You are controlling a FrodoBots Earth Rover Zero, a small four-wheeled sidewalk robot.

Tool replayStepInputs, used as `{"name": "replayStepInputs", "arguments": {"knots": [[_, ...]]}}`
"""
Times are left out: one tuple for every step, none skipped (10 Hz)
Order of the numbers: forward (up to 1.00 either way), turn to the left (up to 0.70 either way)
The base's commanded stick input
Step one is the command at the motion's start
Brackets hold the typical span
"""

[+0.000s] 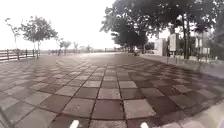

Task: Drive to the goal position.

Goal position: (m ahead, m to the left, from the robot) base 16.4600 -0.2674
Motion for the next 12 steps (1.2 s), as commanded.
{"name": "replayStepInputs", "arguments": {"knots": [[0.0, 0.0], [0.0, 0.0], [0.0, 0.0], [0.0, 0.0], [0.09, 0.0], [0.56, 0.0], [0.7, 0.0], [0.7, 0.0], [0.7, 0.0], [0.7, 0.0], [0.7, 0.0], [0.7, 0.0]]}}
